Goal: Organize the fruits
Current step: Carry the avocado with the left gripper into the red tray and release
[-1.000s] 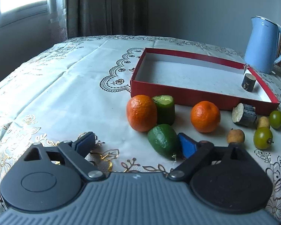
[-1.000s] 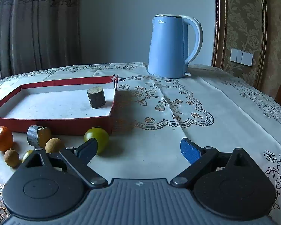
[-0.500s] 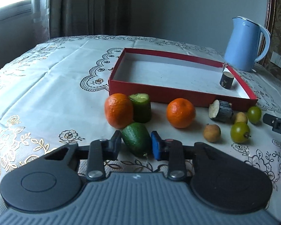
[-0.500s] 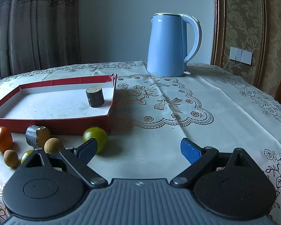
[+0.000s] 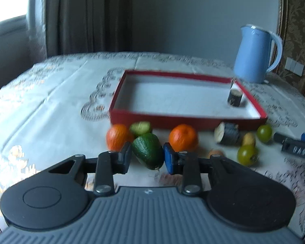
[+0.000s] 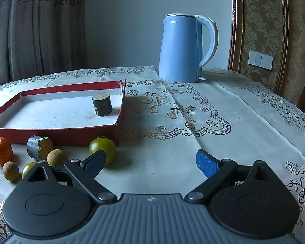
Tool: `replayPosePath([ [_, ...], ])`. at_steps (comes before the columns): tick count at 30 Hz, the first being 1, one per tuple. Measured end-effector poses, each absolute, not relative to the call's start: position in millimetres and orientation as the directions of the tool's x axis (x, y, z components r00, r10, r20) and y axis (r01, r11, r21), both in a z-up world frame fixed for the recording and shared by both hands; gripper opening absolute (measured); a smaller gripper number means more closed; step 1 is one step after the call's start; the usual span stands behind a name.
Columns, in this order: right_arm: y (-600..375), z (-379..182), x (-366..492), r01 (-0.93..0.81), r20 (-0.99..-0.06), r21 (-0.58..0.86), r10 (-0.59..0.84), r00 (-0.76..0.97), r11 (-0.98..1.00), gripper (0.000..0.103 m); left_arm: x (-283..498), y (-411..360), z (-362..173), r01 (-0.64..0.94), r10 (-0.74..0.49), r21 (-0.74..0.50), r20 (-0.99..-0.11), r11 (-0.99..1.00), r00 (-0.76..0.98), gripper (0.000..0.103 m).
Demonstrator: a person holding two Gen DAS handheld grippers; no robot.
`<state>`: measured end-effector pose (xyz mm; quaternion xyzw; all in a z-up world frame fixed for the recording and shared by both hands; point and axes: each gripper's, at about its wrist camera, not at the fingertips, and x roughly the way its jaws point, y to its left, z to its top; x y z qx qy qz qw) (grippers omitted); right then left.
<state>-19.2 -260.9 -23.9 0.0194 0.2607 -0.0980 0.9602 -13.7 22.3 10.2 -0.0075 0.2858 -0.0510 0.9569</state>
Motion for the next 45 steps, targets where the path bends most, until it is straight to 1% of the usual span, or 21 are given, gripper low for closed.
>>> replayPosePath([
  [7, -262.2, -24.5, -16.8, 0.203, -0.516, -0.013, -0.180, 0.837, 0.979, 0.096, 19.1, 7.7, 39.4, 0.114, -0.106, -0.011, -0.472, 0.993, 0.875, 0.030],
  [13, -262.5, -25.4, -15.9, 0.211, -0.524, -0.015, -0.187, 0.831, 0.977, 0.096, 67.9, -0.2, 39.5, 0.085, -0.064, 0.024, -0.476, 0.996, 0.877, 0.030],
  [21, -264.5, -27.9, -12.4, 0.226, -0.544, -0.013, -0.196, 0.816, 0.974, 0.096, 122.2, 1.5, 23.4, 0.051, -0.029, 0.027, -0.528, 0.998, 0.849, 0.030],
  [25, -265.1, -30.0, -9.0, 0.239, -0.563, -0.014, -0.205, 0.801, 0.971, 0.096, 139.6, -3.0, 10.8, 0.045, -0.015, 0.039, -0.555, 0.998, 0.832, 0.030],
  [32, -264.0, -30.5, -9.3, 0.241, -0.563, -0.027, -0.213, 0.798, 0.970, 0.096, 159.7, -3.5, -7.5, 0.030, 0.007, 0.049, -0.625, 0.998, 0.781, 0.031],
  [34, -263.4, -30.5, -9.5, 0.240, -0.562, -0.029, -0.214, 0.799, 0.970, 0.096, 164.2, -2.2, -13.5, 0.025, 0.013, 0.050, -0.646, 0.998, 0.764, 0.033],
  [37, -263.6, -30.2, -10.5, 0.241, -0.558, -0.027, -0.215, 0.802, 0.970, 0.096, 162.8, 0.4, -14.0, 0.004, 0.031, 0.054, -0.639, 0.999, 0.769, 0.043],
  [38, -263.5, -30.3, -10.2, 0.241, -0.558, -0.028, -0.215, 0.801, 0.970, 0.096, 161.9, 1.2, -12.6, 0.007, 0.026, 0.049, -0.636, 0.999, 0.771, 0.055],
  [39, -263.5, -30.4, -9.8, 0.239, -0.560, -0.028, -0.213, 0.801, 0.971, 0.096, 160.0, 2.3, -11.3, 0.011, 0.018, 0.042, -0.631, 0.999, 0.776, 0.065],
  [41, -263.6, -30.5, -9.5, 0.238, -0.562, -0.027, -0.211, 0.800, 0.971, 0.096, 153.3, 4.8, -7.2, 0.000, 0.033, 0.053, -0.610, 0.999, 0.792, 0.070],
  [43, -263.5, -30.2, -10.0, 0.236, -0.559, -0.024, -0.209, 0.802, 0.971, 0.096, 141.4, 8.1, -0.7, 0.004, 0.031, 0.059, -0.583, 0.998, 0.812, 0.071],
  [45, -263.2, -29.7, -11.2, 0.236, -0.553, -0.025, -0.210, 0.806, 0.971, 0.096, 123.8, 13.8, 7.2, 0.000, 0.026, 0.046, -0.559, 0.999, 0.828, 0.076],
])
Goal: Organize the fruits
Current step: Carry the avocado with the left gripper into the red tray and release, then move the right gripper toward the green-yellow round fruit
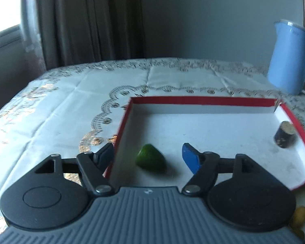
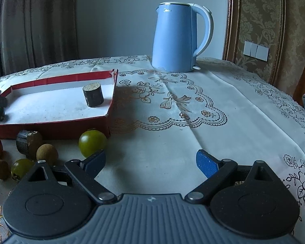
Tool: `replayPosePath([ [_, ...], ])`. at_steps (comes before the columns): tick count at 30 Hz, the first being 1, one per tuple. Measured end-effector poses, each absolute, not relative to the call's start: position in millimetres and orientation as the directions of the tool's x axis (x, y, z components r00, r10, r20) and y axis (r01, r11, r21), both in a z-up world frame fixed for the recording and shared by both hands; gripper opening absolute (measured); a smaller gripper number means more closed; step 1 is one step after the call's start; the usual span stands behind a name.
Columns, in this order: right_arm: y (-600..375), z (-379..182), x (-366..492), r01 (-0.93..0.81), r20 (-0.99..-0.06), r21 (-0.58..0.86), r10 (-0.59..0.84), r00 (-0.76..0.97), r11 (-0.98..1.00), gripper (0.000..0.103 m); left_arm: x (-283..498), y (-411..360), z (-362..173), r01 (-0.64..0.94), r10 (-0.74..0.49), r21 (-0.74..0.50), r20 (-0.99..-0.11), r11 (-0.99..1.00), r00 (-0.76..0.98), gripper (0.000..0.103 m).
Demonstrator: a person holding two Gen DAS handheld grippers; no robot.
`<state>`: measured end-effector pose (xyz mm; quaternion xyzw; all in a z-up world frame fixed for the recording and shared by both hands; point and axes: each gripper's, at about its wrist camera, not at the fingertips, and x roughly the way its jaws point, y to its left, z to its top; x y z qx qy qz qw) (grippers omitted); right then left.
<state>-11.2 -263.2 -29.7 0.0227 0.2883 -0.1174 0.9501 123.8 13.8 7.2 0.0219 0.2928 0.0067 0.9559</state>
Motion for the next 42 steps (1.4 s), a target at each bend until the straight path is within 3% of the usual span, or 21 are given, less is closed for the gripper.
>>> replayPosePath([
  [7, -261.0, -26.9, -15.5, 0.224, -0.527, -0.025, -0.203, 0.825, 0.974, 0.096, 35.7, 22.8, 15.5, 0.063, -0.038, 0.039, -0.464, 0.997, 0.885, 0.087],
  [14, -261.2, -27.5, -14.8, 0.210, -0.530, -0.018, -0.187, 0.827, 0.977, 0.096, -10.7, 31.4, -6.4, 0.093, -0.063, 0.037, -0.491, 0.995, 0.869, 0.090],
  [27, -256.3, -27.4, -15.6, 0.187, -0.525, -0.036, -0.178, 0.832, 0.982, 0.096, -3.6, 35.2, -35.1, 0.090, -0.058, 0.029, -0.573, 0.996, 0.817, 0.092],
  [42, -242.5, -18.9, -10.3, 0.159, -0.498, -0.060, -0.168, 0.851, 0.985, 0.096, -1.3, 40.5, -36.7, 0.100, -0.079, 0.004, -0.581, 0.995, 0.810, 0.097],
])
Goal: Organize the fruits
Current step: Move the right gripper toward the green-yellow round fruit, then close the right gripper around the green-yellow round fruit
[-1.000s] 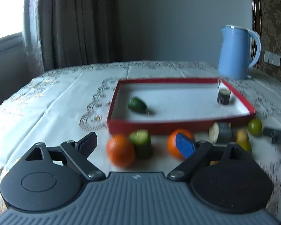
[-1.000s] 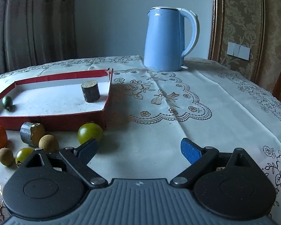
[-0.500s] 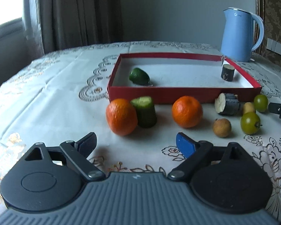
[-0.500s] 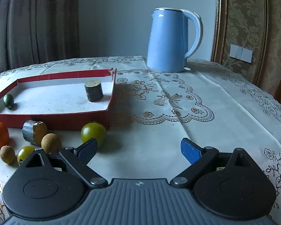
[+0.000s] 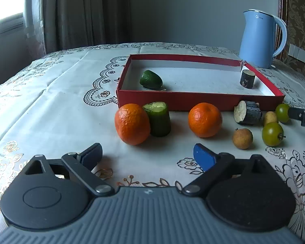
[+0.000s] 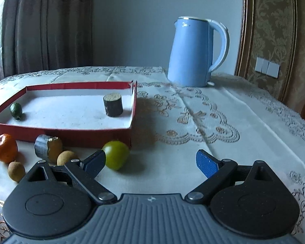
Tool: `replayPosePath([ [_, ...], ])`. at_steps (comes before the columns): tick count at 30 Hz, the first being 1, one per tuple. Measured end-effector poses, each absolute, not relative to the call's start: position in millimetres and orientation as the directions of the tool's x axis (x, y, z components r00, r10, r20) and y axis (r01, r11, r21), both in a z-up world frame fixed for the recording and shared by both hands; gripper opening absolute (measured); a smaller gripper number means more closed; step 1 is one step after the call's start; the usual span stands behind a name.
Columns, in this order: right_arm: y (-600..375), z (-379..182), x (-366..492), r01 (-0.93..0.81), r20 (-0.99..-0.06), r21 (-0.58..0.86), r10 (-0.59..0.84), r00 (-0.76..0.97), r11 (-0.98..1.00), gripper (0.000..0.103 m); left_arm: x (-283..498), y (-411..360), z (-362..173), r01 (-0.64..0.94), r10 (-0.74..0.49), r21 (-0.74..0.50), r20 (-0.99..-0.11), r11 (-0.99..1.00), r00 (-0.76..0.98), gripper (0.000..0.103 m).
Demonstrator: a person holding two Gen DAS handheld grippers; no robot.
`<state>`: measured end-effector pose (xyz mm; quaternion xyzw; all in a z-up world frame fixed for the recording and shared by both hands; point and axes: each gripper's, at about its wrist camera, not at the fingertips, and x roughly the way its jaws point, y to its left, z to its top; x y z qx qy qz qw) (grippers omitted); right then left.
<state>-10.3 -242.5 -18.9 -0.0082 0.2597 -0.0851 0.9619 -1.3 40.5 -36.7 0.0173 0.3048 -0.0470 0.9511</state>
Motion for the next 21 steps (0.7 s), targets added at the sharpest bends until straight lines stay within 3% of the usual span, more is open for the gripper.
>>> replayPosePath([
  [16, -233.6, -19.1, 4.7, 0.127, -0.495, -0.087, -0.153, 0.855, 0.988, 0.095, 0.8, 38.6, -37.1, 0.102, -0.076, 0.010, -0.592, 0.995, 0.803, 0.102],
  [21, -229.7, -21.7, 9.2, 0.097, -0.517, -0.075, -0.122, 0.847, 0.992, 0.074, 1.0, 38.6, -37.5, 0.103, -0.077, 0.009, -0.591, 0.995, 0.803, 0.103],
])
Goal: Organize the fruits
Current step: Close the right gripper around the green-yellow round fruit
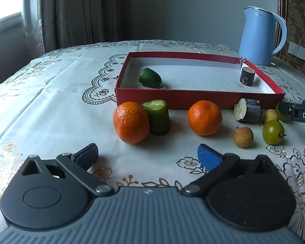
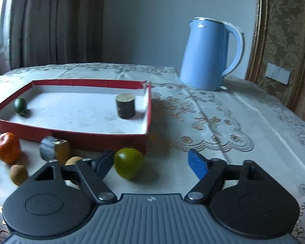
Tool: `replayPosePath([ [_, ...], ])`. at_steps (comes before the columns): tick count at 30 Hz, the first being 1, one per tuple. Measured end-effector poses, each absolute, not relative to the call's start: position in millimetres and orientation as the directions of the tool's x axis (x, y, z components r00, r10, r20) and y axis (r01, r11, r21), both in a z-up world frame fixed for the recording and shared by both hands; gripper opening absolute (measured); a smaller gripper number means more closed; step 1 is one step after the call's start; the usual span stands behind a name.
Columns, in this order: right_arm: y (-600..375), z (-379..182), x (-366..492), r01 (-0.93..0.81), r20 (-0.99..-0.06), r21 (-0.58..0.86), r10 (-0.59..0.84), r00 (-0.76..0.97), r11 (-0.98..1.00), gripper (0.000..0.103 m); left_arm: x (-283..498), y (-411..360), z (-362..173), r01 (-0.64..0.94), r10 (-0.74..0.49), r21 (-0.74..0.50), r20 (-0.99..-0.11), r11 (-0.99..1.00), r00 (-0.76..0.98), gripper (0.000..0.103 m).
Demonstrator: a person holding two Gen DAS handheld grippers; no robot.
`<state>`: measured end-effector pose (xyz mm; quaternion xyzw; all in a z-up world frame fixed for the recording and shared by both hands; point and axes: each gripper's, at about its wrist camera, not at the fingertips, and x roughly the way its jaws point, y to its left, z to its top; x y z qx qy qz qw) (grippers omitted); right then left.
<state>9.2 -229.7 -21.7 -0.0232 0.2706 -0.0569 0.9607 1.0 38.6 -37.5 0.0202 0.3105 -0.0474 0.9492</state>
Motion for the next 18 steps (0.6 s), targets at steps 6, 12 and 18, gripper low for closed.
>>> replayPosePath([
  [6, -223.7, -22.5, 10.6, 0.063, -0.531, -0.066, -0.089, 0.843, 0.996, 0.061, 0.9, 38.7, -38.1, 0.102, -0.078, 0.008, -0.591, 0.995, 0.803, 0.103],
  [12, -218.7, -25.4, 13.4, 0.016, -0.557, -0.032, -0.032, 0.830, 0.999, 0.044, 0.6, 38.6, -38.2, 0.102, -0.077, 0.008, -0.591, 0.995, 0.803, 0.103],
  [18, -213.4, -29.9, 16.0, -0.004, -0.568, -0.030, -0.014, 0.823, 1.000, 0.040, 0.0, 38.3, -38.8, 0.102, -0.075, 0.013, -0.593, 0.995, 0.802, 0.103],
])
